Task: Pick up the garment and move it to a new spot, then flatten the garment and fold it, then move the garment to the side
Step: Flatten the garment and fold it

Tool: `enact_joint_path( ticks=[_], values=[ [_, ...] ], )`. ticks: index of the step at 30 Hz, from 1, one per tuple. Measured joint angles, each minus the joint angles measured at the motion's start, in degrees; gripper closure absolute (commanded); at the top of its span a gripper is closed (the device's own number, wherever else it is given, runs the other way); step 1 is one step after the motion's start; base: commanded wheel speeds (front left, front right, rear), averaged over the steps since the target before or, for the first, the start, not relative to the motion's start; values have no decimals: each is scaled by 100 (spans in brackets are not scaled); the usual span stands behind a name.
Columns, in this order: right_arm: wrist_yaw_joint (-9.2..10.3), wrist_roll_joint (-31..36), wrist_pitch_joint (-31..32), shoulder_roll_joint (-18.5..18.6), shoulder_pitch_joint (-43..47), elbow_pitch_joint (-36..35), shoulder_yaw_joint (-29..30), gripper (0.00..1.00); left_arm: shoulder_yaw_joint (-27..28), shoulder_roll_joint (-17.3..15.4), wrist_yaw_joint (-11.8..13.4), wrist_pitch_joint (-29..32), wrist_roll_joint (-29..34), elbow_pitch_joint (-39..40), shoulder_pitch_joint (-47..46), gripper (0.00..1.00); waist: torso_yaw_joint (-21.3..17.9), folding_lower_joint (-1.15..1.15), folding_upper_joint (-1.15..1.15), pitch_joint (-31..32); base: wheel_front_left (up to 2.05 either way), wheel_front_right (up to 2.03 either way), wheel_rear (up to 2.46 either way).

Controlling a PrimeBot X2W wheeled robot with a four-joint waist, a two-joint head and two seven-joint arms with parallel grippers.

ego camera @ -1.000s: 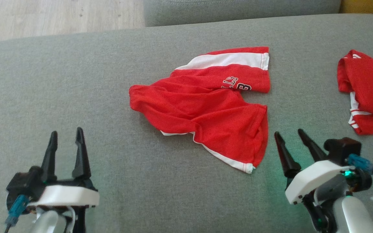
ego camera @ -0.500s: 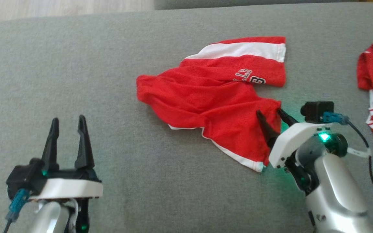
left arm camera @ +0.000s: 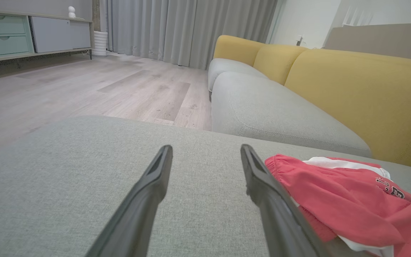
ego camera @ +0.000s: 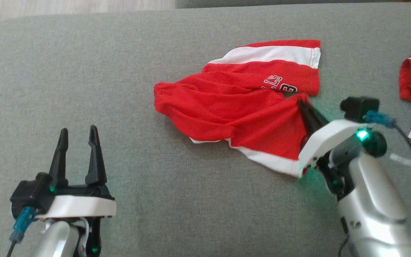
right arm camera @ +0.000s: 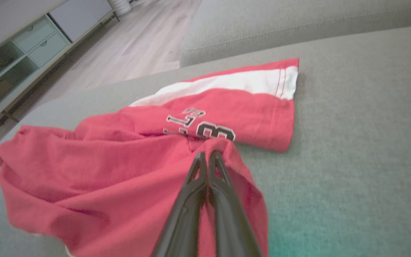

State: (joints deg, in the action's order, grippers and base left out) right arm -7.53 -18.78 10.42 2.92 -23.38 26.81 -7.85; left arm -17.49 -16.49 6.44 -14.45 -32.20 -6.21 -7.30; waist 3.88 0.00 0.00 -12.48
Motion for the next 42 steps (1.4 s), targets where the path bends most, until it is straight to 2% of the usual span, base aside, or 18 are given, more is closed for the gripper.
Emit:
enact_joint_path(
  ticks=[3,5,10,14,19,20,21,28,33,36,38,42],
  values=[
    [0,-140,70,-1,-258,-49,197,100,-1,22,-53,0,0,46,-1,0,13,0,0,-81,0,0,0],
    [0,-631,157,1,-543,-15,400,100,-3,33,-92,0,0,83,-5,0,38,0,0,-169,0,0,0],
    [0,-798,476,3,-1291,556,900,100,-70,60,-148,0,0,105,-155,0,136,1,0,-407,0,0,0],
    [0,-559,467,181,-1925,1220,1265,100,-155,146,-243,0,47,99,-452,0,334,1,0,-655,0,0,0],
    [0,-110,40,458,-2514,1942,1578,100,-296,297,-348,0,104,-37,-684,0,633,1,0,-886,0,0,0],
    [0,-49,-20,479,-2599,2059,1569,53,-304,321,-350,0,109,-69,-691,0,674,1,0,-921,0,0,0],
    [0,-26,-37,481,-2676,2185,1550,0,-305,333,-352,0,109,-100,-692,0,706,1,0,-952,0,0,0],
    [0,71,-405,532,-2747,2477,967,0,-283,409,-481,0,194,-283,-766,0,650,0,0,-787,0,0,0],
    [0,71,-600,681,-2234,2214,437,0,-122,426,-501,0,200,-423,-675,0,445,-1,0,-444,0,0,0],
    [0,133,-935,747,-1547,1795,191,0,-47,421,-510,0,200,-535,-466,0,260,-1,0,-218,0,0,0],
    [0,401,-1429,783,-853,1128,23,0,33,422,-510,0,200,-645,-224,0,44,-1,0,-2,0,0,0],
    [0,632,-1707,725,7,220,-89,0,123,419,-500,0,207,-757,5,0,-235,-2,0,305,0,0,0]
  ],
)
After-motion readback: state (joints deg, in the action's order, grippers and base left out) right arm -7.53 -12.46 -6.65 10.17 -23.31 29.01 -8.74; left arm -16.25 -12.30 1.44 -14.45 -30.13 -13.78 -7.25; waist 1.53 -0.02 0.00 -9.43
